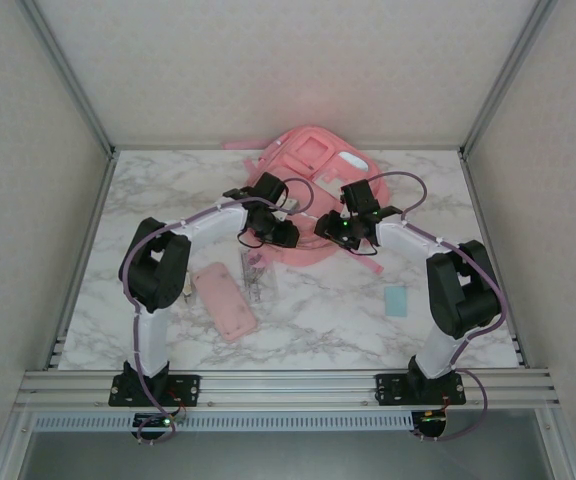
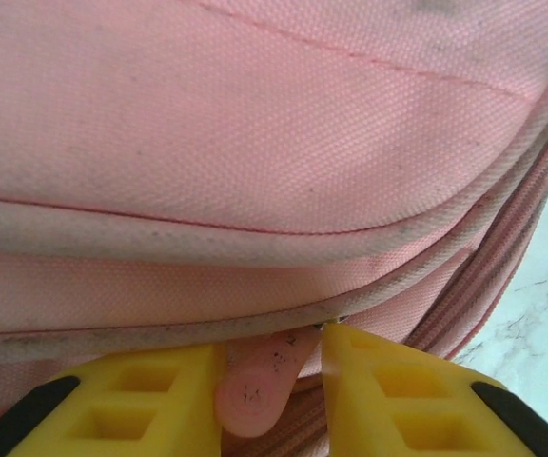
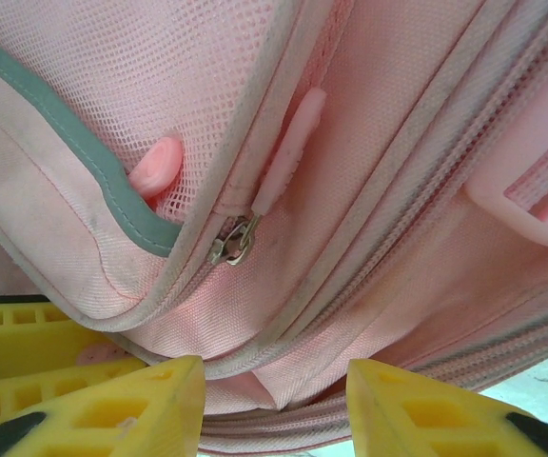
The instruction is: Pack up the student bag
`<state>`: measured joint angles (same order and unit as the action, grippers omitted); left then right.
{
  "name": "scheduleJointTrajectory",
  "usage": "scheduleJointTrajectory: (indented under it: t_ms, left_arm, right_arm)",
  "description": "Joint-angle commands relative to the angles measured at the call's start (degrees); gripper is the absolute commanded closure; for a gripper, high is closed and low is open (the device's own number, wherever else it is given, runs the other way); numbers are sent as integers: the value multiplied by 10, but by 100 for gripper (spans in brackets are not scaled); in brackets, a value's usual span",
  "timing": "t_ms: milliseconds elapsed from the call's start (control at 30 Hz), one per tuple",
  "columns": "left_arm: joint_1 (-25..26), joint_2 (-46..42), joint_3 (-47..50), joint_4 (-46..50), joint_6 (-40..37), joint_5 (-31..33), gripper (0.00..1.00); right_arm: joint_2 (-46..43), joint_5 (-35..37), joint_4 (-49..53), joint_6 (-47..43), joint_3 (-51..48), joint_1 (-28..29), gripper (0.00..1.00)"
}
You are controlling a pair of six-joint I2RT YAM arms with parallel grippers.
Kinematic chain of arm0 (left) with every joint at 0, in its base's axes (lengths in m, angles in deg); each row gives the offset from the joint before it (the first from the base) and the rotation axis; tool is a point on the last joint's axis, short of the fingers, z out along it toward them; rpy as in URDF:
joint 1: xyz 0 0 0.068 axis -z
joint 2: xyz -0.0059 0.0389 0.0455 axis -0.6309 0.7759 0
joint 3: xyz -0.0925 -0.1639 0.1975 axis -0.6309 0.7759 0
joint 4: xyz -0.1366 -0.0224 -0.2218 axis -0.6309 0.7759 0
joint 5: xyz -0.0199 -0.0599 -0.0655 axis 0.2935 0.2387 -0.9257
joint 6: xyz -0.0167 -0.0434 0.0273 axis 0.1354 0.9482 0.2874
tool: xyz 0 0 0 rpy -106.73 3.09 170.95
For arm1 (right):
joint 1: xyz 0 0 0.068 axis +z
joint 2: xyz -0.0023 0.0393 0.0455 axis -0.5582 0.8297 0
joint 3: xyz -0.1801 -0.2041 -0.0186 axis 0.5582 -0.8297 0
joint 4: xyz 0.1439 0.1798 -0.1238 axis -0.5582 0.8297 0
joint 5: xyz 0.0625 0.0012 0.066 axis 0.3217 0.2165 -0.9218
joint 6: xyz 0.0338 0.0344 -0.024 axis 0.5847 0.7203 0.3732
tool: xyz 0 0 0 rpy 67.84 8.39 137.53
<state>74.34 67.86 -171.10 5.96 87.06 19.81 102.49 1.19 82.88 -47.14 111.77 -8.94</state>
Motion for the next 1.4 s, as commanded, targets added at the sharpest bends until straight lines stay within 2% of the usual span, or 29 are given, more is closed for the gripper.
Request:
scheduleJointTrajectory:
  t_ms: [0,100,333,533,667,867,1267,1333,1367]
  left_arm:
    - [13,17,-19,-4,-10,-13,70]
    - [13,23,-28,6,-13,6,74]
    - [13,25,-33,20,-25,25,100]
    - [13,-7,-7,-23,-3,-16,100]
    - [14,-51,19,-96,47,-64,100]
    - [17,-90,17,-145,99,-117,100]
    - [41,-102,30,-137,101,-123,100]
    - [42,-102,30,-133,99,-124,100]
    - [42,-102,30,-130,95,-123,100]
  right_arm:
    - [-2,7,-1,4,-5,-3,56]
    - [-4,8,1,3,-7,-4,56]
    - [-5,9,-1,5,-9,-5,56]
    - [-14,-1,-5,29,-14,-5,54]
    - [-40,2,2,53,-25,-5,52]
    - [-43,-28,-40,95,-41,-5,50]
    - [-2,-32,-184,198,-63,-5,50]
    - [7,-33,-178,197,-54,-6,53]
    - [8,-29,-180,197,-55,-6,59]
